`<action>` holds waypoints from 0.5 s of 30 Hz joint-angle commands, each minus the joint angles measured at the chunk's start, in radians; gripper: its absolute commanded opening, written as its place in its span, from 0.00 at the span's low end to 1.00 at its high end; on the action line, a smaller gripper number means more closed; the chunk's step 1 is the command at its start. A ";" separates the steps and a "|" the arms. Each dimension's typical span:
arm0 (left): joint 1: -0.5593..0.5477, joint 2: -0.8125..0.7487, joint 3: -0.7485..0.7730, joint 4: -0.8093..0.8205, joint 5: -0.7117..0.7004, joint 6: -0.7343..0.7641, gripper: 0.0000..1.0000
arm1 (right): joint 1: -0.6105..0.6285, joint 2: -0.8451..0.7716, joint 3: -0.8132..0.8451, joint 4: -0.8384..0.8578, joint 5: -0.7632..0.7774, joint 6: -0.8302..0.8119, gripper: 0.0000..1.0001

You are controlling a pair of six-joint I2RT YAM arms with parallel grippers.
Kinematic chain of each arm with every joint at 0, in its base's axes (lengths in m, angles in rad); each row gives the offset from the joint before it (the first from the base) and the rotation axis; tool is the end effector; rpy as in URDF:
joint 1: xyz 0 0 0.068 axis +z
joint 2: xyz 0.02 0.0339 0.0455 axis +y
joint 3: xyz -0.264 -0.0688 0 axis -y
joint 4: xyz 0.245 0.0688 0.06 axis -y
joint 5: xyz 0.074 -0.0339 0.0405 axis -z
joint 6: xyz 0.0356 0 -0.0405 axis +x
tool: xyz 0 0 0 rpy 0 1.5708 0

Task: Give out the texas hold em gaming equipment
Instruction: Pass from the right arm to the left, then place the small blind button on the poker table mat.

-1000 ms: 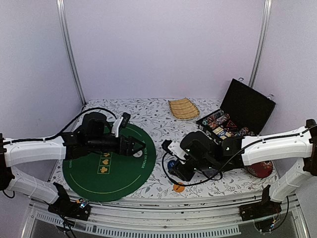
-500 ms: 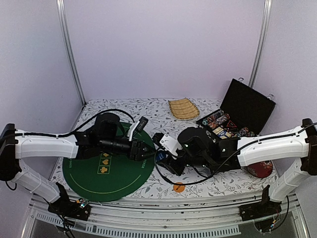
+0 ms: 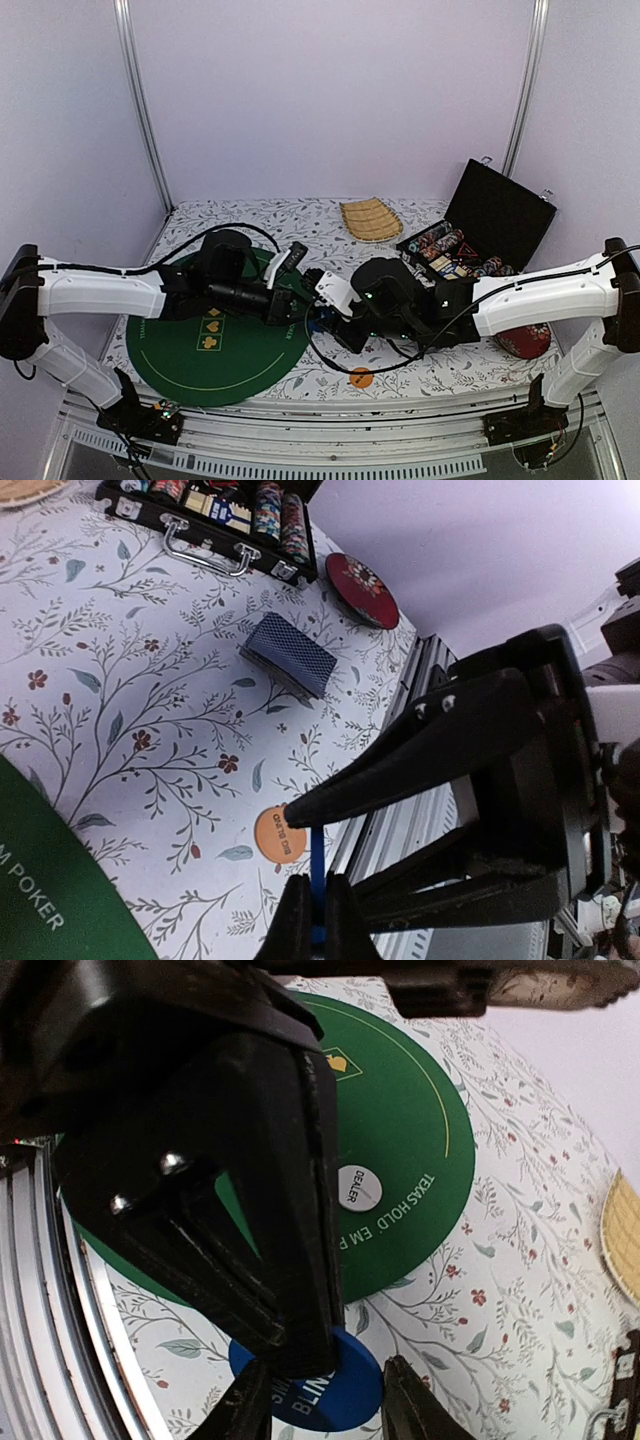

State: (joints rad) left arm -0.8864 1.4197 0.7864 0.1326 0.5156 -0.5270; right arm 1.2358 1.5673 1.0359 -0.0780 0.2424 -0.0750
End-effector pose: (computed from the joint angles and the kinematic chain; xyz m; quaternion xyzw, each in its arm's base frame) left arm 0.1794 -0.2477 0.2275 0.2766 0.7952 -0.4869 0.2325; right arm 0.1230 0.3275 0.2429 -0.4921 0.7319 0.1621 0.4426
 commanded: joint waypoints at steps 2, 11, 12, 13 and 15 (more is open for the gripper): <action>-0.001 -0.056 -0.036 -0.015 -0.097 -0.012 0.00 | 0.004 0.003 0.017 0.018 0.033 0.005 0.50; 0.391 -0.386 -0.311 -0.148 -0.346 -0.282 0.00 | -0.052 -0.113 -0.037 0.068 -0.064 0.020 0.87; 0.449 -0.454 -0.342 -0.192 -0.373 -0.319 0.00 | -0.082 -0.120 -0.041 0.069 -0.109 0.028 0.88; 0.504 -0.520 -0.371 -0.243 -0.398 -0.353 0.00 | -0.115 -0.128 -0.048 0.072 -0.155 0.042 0.88; 0.609 -0.655 -0.421 -0.362 -0.460 -0.456 0.00 | -0.180 -0.137 -0.062 0.076 -0.232 0.065 0.89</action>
State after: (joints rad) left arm -0.4324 0.9691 0.4484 -0.0074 0.2008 -0.7784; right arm 1.1744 1.4765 1.0073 -0.0414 0.1764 -0.0601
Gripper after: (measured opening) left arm 0.033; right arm 0.882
